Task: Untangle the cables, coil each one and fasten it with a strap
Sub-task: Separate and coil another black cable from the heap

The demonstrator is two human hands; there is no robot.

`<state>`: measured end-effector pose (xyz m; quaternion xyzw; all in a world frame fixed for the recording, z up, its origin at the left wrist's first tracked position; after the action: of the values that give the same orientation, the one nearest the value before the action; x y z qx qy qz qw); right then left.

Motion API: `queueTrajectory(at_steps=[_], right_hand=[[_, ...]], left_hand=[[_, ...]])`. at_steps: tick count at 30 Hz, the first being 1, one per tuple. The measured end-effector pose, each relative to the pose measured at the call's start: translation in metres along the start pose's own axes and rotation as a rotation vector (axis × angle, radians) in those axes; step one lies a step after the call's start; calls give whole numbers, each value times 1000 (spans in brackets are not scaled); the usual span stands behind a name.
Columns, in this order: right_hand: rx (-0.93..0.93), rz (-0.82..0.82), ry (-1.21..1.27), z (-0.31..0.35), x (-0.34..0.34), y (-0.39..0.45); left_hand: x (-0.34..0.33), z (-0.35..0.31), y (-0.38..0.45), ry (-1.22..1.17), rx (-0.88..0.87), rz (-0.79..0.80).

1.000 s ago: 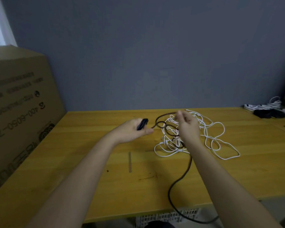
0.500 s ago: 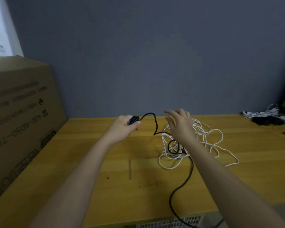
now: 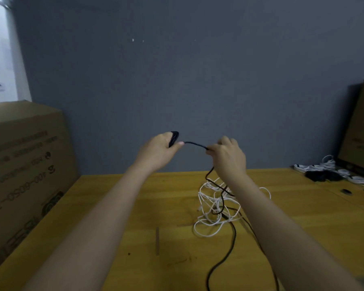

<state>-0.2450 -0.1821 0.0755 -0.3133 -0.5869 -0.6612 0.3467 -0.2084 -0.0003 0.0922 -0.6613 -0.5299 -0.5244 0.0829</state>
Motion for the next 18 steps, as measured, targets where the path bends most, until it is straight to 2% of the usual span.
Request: queueTrajectory(at_steps=[3, 6, 8, 11, 15, 16, 18], right_hand=[[-86, 9, -80, 2, 31, 26], [-132, -145, 143, 13, 58, 46], [-91, -266, 332, 17, 70, 55], [52, -321, 524, 23, 98, 69], [242, -588, 840, 40, 148, 71], [228, -563, 897, 39, 139, 72], [125, -310, 993, 33, 99, 73]], left_hand=[[14, -32, 2, 119, -73, -45], [37, -59, 5, 74, -123, -135], [55, -68, 8, 24, -144, -158], [84, -73, 14, -34, -141, -150], [110, -84, 14, -133, -210, -176], [110, -84, 12, -134, -224, -181], [97, -72, 10, -64, -204, -123]])
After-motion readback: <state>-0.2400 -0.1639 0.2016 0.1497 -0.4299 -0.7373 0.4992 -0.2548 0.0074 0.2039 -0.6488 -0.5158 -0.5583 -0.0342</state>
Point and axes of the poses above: each hand's wrist, its own y-axis towards the middle knuckle, its own x-axis out of the back of the hand, z = x × y, the point moved 4 cm from there along y, towards the middle knuckle, and after that the axes turned 9 degrees about z, right-handed, at the moved point
